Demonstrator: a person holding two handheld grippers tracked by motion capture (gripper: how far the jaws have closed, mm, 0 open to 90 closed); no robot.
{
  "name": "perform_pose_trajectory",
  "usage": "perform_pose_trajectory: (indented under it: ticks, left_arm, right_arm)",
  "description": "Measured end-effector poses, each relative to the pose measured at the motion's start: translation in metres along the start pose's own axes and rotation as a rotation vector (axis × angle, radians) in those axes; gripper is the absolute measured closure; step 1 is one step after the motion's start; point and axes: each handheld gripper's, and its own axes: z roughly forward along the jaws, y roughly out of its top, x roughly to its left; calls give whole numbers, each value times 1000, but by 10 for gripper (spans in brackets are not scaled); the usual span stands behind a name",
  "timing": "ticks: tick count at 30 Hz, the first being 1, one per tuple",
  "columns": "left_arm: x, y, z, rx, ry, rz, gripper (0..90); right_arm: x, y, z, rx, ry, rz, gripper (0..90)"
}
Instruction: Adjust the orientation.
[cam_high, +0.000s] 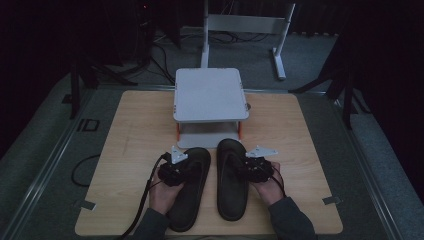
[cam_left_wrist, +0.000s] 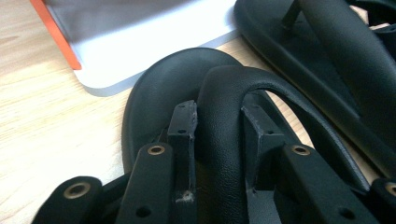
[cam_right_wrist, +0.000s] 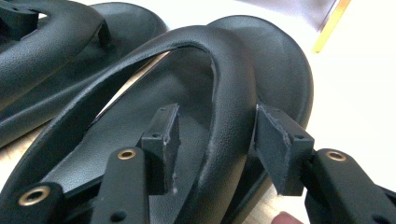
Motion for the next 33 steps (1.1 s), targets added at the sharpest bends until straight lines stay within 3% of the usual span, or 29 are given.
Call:
perform_pose_trajectory:
  ticks: [6, 14, 19, 28, 33]
  left_arm:
    - [3, 3, -2, -16, 32, -58, 699]
    - [2, 10, 5, -53, 53, -118, 697]
    - [-3, 14, 12, -63, 75, -119, 695]
    - [-3, 17, 17, -67, 69, -115, 689]
    - [-3, 18, 11, -86, 60, -117, 617]
  right_arm:
    - [0, -1, 2, 7, 11, -7, 511]
    - [-2, 0, 3, 1, 14, 15, 600]
    - [-1, 2, 5, -3, 32, 23, 619]
    - [5, 5, 10, -7, 46, 24, 617]
    - [5, 4, 9, -8, 53, 18, 516]
